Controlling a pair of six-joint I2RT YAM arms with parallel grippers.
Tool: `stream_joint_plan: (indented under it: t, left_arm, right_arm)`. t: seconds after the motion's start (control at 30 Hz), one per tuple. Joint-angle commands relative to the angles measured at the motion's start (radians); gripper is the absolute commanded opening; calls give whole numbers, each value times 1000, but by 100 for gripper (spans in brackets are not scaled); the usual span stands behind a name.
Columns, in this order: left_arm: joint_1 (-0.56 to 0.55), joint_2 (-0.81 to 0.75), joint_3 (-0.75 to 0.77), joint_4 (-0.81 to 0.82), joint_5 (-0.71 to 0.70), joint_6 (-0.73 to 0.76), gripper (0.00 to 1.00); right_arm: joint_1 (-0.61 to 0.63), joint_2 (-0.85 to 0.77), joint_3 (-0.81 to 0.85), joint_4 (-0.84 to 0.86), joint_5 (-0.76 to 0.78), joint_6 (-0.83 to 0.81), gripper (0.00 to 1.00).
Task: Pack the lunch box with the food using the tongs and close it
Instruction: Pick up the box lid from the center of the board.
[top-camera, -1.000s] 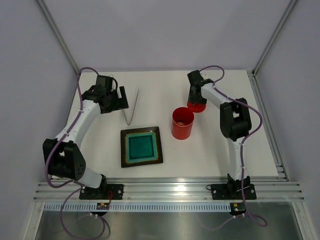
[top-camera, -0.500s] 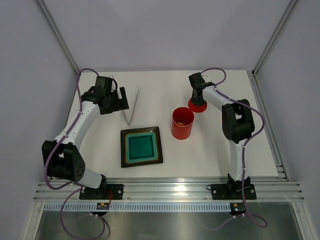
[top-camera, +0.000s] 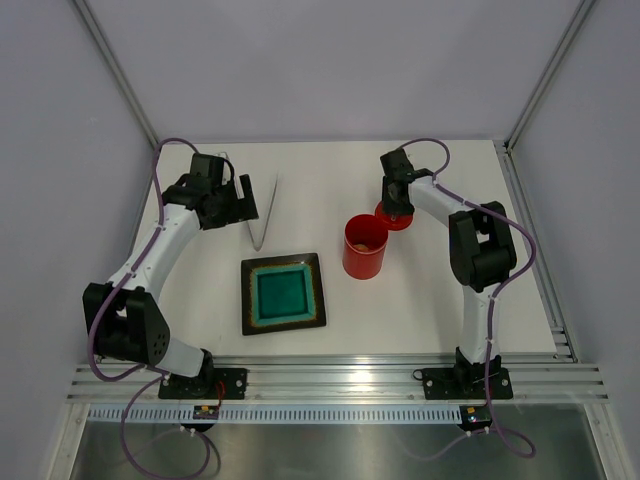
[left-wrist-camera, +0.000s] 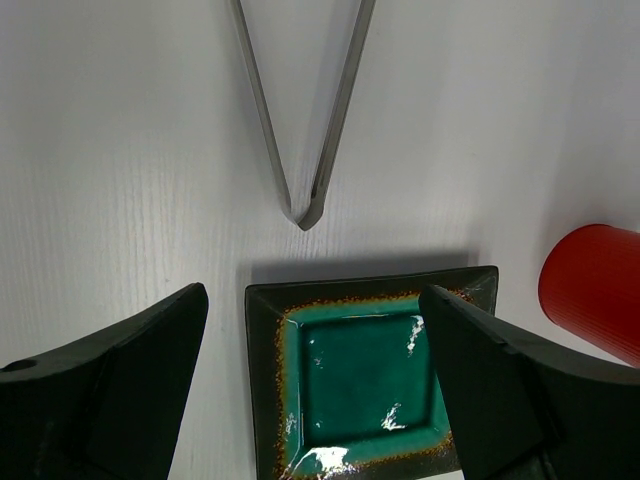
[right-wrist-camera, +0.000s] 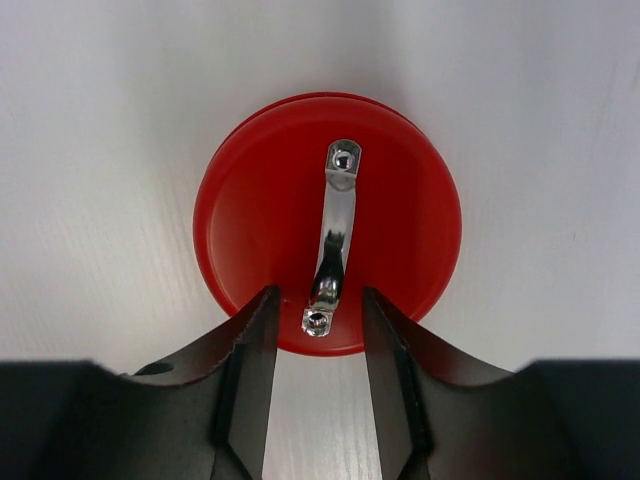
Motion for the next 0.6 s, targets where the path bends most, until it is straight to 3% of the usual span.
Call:
stream_joint_plan:
  t: [0.0, 0.3, 0.57]
  left_arm:
    - [1, -42, -12, 37, 25, 6, 90]
    - [1, -53, -13, 35, 17, 10, 90]
    - [-1, -65, -39, 43, 13, 10, 90]
  right_arm:
    - [-2, -28, 13, 29, 14, -33, 47]
    - [-4, 9, 28, 88, 47, -1, 45]
    - [-8, 20, 35, 71, 44, 16, 26]
